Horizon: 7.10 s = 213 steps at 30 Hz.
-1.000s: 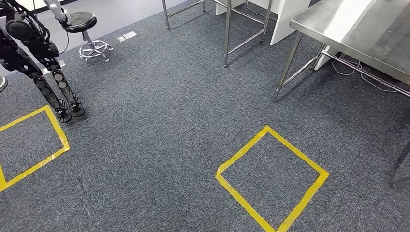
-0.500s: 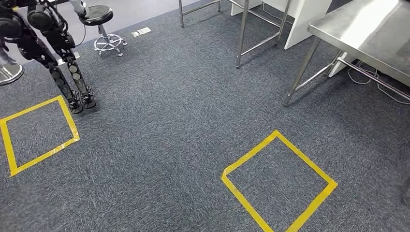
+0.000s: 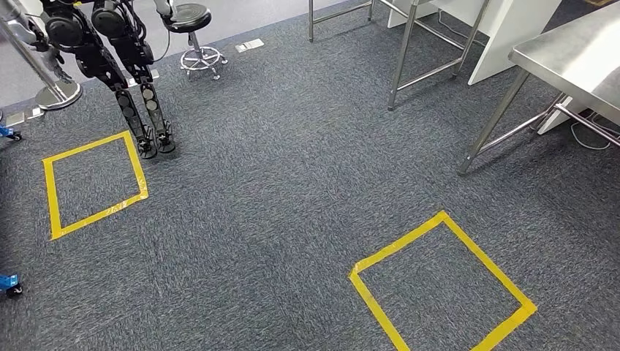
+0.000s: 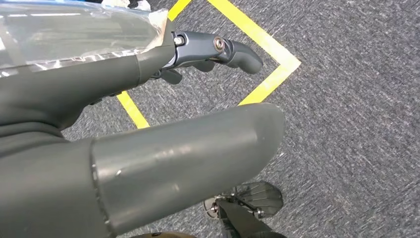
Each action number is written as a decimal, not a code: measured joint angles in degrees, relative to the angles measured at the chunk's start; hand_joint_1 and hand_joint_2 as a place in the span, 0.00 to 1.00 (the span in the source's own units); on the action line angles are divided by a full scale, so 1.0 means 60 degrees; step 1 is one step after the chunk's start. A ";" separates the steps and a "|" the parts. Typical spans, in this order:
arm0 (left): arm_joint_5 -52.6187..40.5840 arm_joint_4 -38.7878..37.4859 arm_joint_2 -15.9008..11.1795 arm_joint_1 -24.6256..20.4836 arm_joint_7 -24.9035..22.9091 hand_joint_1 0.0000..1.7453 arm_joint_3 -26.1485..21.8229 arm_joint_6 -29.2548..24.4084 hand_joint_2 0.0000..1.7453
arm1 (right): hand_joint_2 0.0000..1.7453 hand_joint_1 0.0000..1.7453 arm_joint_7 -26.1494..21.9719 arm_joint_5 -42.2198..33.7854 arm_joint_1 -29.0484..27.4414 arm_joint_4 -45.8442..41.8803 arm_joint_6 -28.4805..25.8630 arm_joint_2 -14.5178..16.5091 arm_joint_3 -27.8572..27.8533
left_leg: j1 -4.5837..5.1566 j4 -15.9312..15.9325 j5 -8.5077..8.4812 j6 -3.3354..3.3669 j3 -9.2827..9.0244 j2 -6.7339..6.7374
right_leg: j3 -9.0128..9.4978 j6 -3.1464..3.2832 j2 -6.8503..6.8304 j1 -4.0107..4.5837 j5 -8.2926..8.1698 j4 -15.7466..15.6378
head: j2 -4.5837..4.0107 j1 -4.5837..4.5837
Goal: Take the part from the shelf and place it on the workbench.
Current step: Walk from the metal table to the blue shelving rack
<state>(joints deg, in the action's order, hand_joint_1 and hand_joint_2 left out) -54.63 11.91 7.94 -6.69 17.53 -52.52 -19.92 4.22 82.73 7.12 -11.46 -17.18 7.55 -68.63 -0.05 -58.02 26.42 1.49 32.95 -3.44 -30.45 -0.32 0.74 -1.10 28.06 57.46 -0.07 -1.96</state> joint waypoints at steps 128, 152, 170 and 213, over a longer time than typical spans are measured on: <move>-0.0097 -0.0006 0.0025 0.0014 -0.0001 0.00 0.0000 -0.0011 0.00 | 1.00 0.00 -0.0135 0.0149 -0.0063 0.0009 0.0206 -0.0085 0.0164 | -0.0018 -0.2734 0.1324 -0.0111 0.1267 0.0540 | -0.0088 0.0042 -0.0279 0.0061 -0.0035 0.0039 | 0.0000 0.0192; -0.0069 -0.0015 0.0002 0.0098 0.0029 0.00 -0.0004 -0.0093 0.00 | 1.00 0.00 -0.0099 0.0130 -0.0037 0.0009 0.0257 -0.0097 0.0178 | 0.0097 0.0127 0.0046 0.0107 -0.0221 0.0040 | -0.0093 -0.0156 -0.0061 -0.0053 -0.0075 0.0023 | 0.0000 0.0170; 0.0204 -0.0011 -0.0229 0.0162 0.0125 0.00 -0.0108 -0.0414 0.00 | 1.00 0.00 -0.0450 0.0433 -0.0057 0.0009 0.0847 -0.0060 0.0366 | 0.0117 0.0507 -0.0214 0.0454 -0.0301 0.0676 | -0.0222 -0.0025 -0.0410 0.0098 0.0381 0.0580 | 0.0000 0.0221; 0.1025 0.0000 -0.0398 0.0252 0.0625 0.00 -0.1021 -0.0778 0.00 | 1.00 0.00 -0.1000 0.0149 -0.0141 0.0016 0.0820 0.0190 0.0641 | 0.0058 0.0109 0.0068 0.0060 -0.0209 -0.0011 | -0.0179 -0.0072 -0.0048 -0.0010 -0.0122 0.0074 | 0.0000 0.0242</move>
<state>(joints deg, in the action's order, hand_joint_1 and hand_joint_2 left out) -48.48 11.91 5.56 -5.18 21.28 -58.65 -24.59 -1.78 83.62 6.27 -11.37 -12.26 8.69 -64.78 0.30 -57.36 26.83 1.84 31.69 -3.51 -31.52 -0.76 0.45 -1.16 27.33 57.90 -0.07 -0.51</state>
